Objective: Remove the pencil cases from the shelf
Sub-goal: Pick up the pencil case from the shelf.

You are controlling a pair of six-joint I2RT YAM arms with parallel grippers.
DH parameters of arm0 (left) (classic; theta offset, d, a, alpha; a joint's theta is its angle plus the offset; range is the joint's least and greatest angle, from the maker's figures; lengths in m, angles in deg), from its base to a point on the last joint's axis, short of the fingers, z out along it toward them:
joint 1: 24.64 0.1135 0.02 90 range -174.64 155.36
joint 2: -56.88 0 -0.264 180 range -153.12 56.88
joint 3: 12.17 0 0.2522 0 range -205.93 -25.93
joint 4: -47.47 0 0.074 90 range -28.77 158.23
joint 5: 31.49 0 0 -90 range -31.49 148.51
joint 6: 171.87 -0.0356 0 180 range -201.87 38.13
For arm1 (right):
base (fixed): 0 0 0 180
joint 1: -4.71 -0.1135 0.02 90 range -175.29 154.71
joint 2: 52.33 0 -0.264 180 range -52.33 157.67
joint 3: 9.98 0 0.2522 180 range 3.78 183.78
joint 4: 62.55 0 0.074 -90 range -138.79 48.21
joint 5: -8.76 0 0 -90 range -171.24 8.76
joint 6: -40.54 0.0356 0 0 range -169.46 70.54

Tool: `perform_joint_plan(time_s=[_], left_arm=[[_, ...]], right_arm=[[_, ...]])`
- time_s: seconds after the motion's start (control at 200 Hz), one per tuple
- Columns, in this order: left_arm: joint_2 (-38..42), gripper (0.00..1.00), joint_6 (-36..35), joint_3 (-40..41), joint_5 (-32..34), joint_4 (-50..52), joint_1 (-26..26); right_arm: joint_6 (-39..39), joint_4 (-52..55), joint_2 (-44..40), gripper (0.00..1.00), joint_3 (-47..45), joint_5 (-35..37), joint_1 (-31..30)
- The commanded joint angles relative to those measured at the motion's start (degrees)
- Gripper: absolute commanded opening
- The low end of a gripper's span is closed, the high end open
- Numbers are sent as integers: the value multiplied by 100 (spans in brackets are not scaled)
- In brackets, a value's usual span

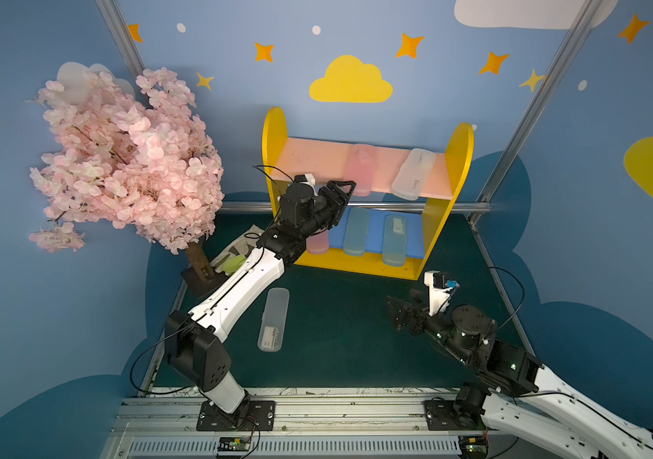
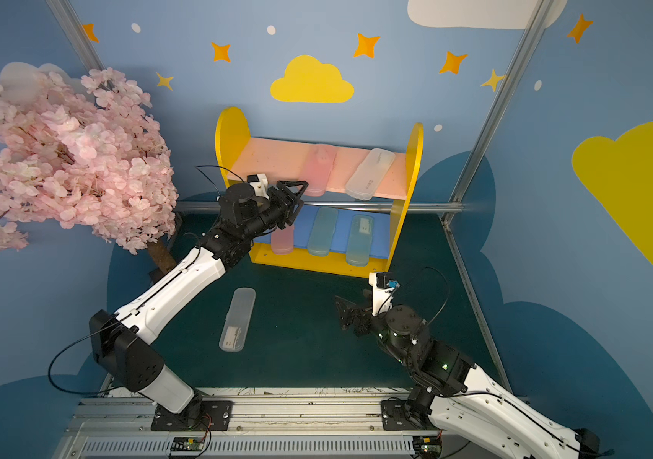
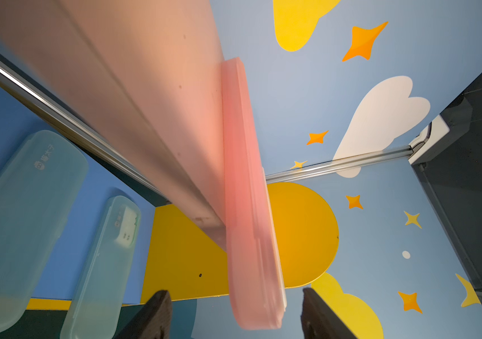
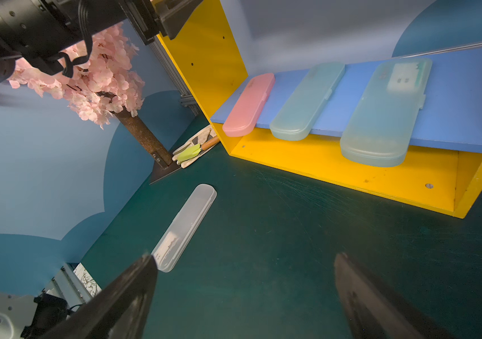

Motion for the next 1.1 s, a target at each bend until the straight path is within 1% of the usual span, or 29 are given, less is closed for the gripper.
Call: perform_joint_plan(time_s=[0.0,0.275,0.385,0.531,0.656,0.881,1.096], left_arm=[[-74,67,39,-260,-123,-278,37],[-309,62,30,-569,-173,-225,69],[-411,58,46,-673,-236,-205,81],[-480,50,67,-707,-306,-268,84],[-494,47,83,-694,-308,-287,91],[-489,35,105,-650,-342,-381,117],[-399,17,118,-534,-451,-533,126]], right_arm=[[58,-27,-133,99,-89,117,29],[84,-9,-261,98,-99,139,55],[82,-5,-279,98,-99,143,72],[89,28,-343,98,-99,139,77],[94,39,-415,98,-99,183,81],[104,48,-439,97,-99,176,90],[77,55,-437,97,-99,177,99]])
